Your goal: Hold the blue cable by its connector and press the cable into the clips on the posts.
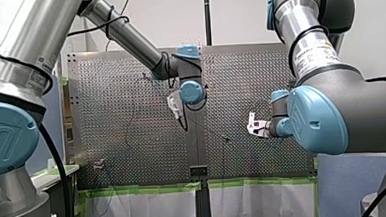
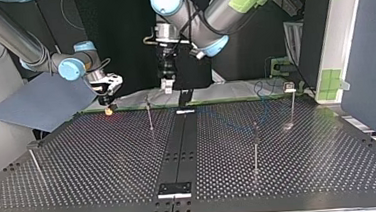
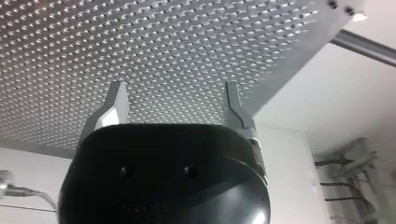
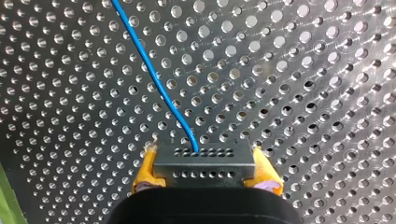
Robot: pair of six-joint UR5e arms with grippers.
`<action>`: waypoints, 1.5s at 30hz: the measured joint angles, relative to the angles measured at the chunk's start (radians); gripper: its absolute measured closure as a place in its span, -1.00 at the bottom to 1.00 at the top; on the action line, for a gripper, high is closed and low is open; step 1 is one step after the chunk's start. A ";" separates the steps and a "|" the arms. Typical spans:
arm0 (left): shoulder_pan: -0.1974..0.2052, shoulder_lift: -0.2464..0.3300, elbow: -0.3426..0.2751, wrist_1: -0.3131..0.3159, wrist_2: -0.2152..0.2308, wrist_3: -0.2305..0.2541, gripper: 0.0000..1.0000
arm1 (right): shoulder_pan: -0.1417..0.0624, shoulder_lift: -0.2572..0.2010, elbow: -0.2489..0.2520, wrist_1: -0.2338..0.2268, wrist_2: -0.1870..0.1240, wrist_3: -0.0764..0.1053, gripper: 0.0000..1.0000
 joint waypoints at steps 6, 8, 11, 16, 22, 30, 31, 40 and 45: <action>0.012 0.062 -0.062 0.039 -0.002 0.003 -1.00 | -0.004 -0.001 -0.002 0.021 0.000 -0.003 1.00; 0.018 0.083 -0.083 0.059 -0.009 0.001 -1.00 | -0.006 -0.002 -0.004 0.033 0.002 -0.007 1.00; 0.021 0.107 -0.114 0.088 0.004 -0.006 -1.00 | -0.010 -0.016 -0.008 0.057 0.012 -0.017 1.00; 0.019 0.136 -0.156 0.107 0.022 -0.007 -1.00 | -0.018 -0.053 -0.010 0.086 0.030 -0.023 1.00; 0.025 0.180 -0.209 0.138 0.007 0.000 -1.00 | -0.027 -0.104 -0.010 0.112 0.035 -0.025 1.00; 0.024 0.190 -0.286 0.213 0.004 -0.004 -1.00 | -0.036 -0.183 -0.009 0.148 0.036 -0.026 1.00; 0.024 0.181 -0.295 0.222 0.004 -0.004 -1.00 | -0.037 -0.192 -0.009 0.153 0.035 -0.026 1.00; 0.011 0.091 -0.389 0.316 0.000 0.000 -1.00 | -0.046 -0.280 -0.007 0.174 0.035 -0.026 1.00; 0.004 0.037 -0.443 0.370 -0.003 0.000 -1.00 | -0.048 -0.291 -0.002 0.170 0.035 -0.026 1.00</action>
